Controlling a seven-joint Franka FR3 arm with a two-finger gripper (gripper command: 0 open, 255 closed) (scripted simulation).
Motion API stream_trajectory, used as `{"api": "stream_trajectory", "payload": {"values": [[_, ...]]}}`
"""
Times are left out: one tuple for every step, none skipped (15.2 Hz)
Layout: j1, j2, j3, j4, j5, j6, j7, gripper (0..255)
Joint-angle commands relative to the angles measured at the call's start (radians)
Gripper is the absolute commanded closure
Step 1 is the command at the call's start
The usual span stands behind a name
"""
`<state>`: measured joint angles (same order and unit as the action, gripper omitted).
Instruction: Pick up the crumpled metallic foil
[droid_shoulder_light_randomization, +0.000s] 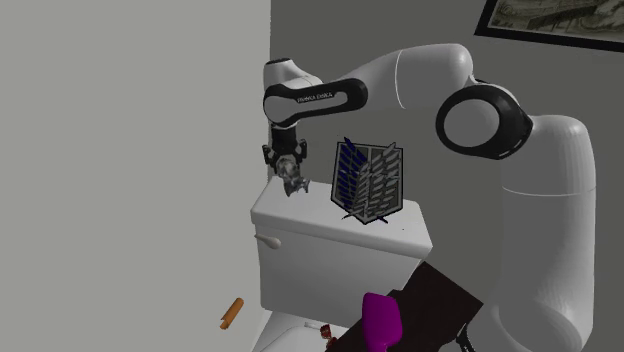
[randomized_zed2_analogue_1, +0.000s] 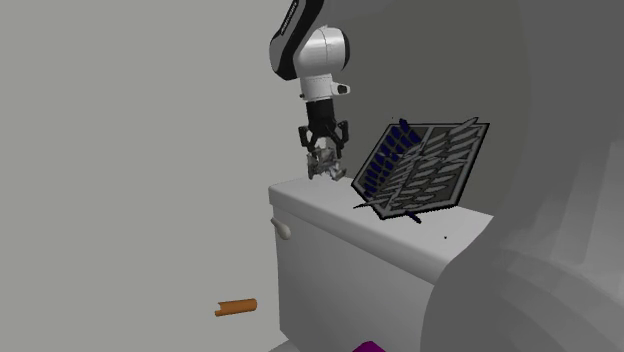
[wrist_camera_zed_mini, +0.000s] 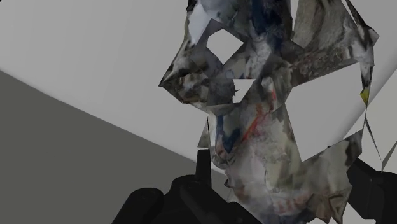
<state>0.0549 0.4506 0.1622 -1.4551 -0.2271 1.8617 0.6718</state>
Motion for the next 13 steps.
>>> {"api": "stream_trajectory", "payload": {"values": [[0.0,-0.006,0.001,0.018,0.002,-0.023,-0.005,255],[0.001,-0.008,0.001,0.029,0.003,-0.036,-0.007,255],[0.001,-0.009,0.001,0.04,0.004,-0.048,-0.009,255],[0.002,-0.011,0.001,0.051,0.005,-0.061,-0.011,255],[0.002,-0.012,0.002,0.063,0.005,-0.073,-0.013,255],[0.003,-0.013,0.002,0.075,0.006,-0.086,-0.015,255],[0.003,-0.013,0.002,0.087,0.007,-0.099,-0.017,255],[0.004,-0.014,0.002,0.1,0.007,-0.112,-0.019,255],[0.005,-0.014,0.003,0.114,0.008,-0.125,-0.021,255],[0.006,-0.013,0.003,0.127,0.008,-0.139,-0.023,255],[0.007,-0.013,0.003,0.142,0.008,-0.152,-0.025,255],[0.007,-0.013,0.003,0.144,0.008,-0.154,-0.025,255],[0.007,-0.013,0.003,0.144,0.008,-0.154,-0.025,255]]}}
